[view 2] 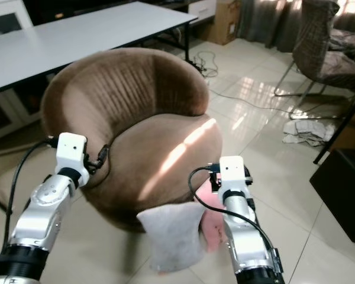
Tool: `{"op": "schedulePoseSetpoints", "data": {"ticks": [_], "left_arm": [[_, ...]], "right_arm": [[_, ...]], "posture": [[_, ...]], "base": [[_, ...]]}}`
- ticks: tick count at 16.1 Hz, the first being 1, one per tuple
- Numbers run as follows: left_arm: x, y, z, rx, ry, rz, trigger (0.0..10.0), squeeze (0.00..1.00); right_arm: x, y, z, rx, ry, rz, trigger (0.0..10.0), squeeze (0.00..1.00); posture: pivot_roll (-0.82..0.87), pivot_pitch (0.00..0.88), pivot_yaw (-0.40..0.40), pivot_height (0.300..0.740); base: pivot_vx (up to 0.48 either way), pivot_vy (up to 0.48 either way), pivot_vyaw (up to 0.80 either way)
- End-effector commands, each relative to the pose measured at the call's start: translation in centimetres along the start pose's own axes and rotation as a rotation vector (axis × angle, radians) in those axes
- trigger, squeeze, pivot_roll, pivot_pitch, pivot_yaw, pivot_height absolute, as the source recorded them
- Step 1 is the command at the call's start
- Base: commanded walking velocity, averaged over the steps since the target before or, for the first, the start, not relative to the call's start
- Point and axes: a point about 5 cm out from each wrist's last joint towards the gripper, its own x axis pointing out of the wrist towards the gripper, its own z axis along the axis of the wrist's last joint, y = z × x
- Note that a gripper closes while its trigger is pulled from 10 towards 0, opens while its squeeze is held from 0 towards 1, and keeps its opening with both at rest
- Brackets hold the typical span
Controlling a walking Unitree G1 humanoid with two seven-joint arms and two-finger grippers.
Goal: Move the pillow to the sofa from floor
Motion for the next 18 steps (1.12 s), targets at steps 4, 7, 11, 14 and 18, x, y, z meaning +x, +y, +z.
{"op": "schedulePoseSetpoints", "data": {"ticks": [4,7,11,14,18], "left_arm": [[0.29,-0.69,0.14,0.003,0.004,-0.033,10.0,0.00],[0.26,-0.82,-0.23,0.018,0.017,-0.028,10.0,0.00],[0.24,-0.63,-0.21,0.032,0.022,-0.020,10.0,0.00],[0.25,-0.72,-0.38,0.041,0.031,-0.028,10.0,0.00],[0.22,-0.80,-0.47,0.037,0.038,-0.032,10.0,0.00]], "right_arm": [[0.15,-0.48,0.11,-0.001,0.007,-0.013,10.0,0.00],[0.15,-0.51,0.05,0.001,0.010,-0.012,10.0,0.00],[0.16,-0.49,-0.20,0.017,0.032,-0.012,10.0,0.00],[0.17,-0.40,-0.21,0.020,0.035,-0.008,10.0,0.00],[0.15,-0.38,-0.23,0.018,0.037,-0.010,10.0,0.00]], "posture": [[-0.04,0.000,0.042,0.740],[-0.04,0.000,0.043,0.740],[-0.03,0.000,0.040,0.735],[-0.03,0.000,0.042,0.705],[-0.03,0.000,0.044,0.670]], "base": [[0.288,0.000,0.00],[0.000,0.000,0.00],[0.000,0.000,0.00],[0.000,0.000,0.00],[0.000,0.000,0.00]]}}
